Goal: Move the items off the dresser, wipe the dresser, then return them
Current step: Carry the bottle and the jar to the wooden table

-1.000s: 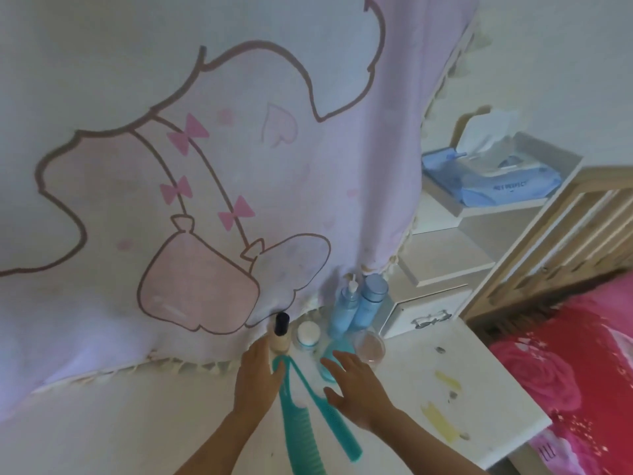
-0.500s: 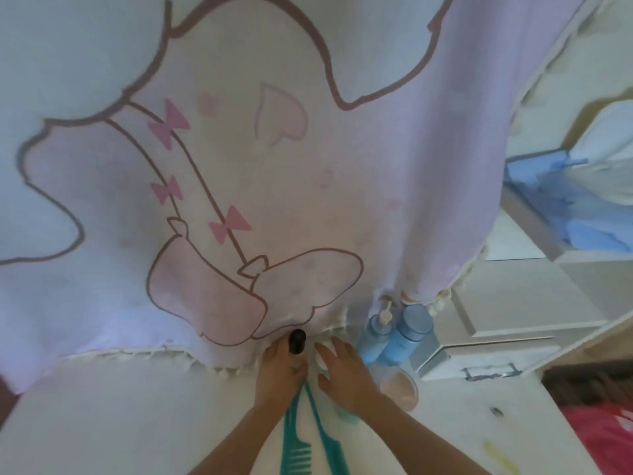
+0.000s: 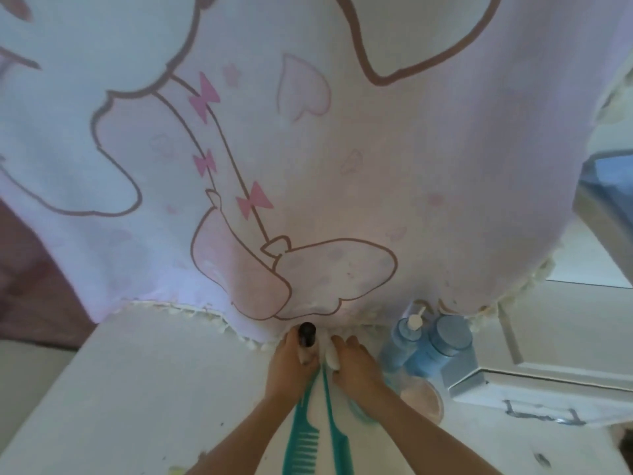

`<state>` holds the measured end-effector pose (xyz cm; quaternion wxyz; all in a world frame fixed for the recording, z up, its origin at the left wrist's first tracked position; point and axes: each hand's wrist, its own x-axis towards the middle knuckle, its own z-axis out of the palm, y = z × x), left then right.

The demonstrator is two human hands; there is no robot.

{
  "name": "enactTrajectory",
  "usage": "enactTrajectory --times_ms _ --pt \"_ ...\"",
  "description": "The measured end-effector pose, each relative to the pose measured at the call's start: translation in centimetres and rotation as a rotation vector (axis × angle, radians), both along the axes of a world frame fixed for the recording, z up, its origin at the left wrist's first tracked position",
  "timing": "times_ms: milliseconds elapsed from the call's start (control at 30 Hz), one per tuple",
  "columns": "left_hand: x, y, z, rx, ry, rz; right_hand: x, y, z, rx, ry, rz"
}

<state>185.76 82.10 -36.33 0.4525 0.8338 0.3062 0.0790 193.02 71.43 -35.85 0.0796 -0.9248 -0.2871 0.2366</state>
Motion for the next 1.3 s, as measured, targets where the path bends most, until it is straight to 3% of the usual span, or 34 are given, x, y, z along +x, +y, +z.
enactTrajectory --times_ms 333,567,1033,1300 --pt "-8.5 3.4 1.3 0.070 -0.093 0.263 -4.6 3.9 2.4 0.167 0.020 0.145" --pt "-18.4 8.4 4.4 0.191 -0.152 0.478 -12.3 10.4 6.0 0.252 -0.064 0.414" --pt "-55.6 15.6 10.3 0.307 -0.133 1.078 -44.5 27.4 11.9 0.441 -0.005 1.050" --pt "-68.8 14.6 11.0 0.335 -0.097 1.400 -58.5 32.4 13.2 0.455 0.028 1.396"
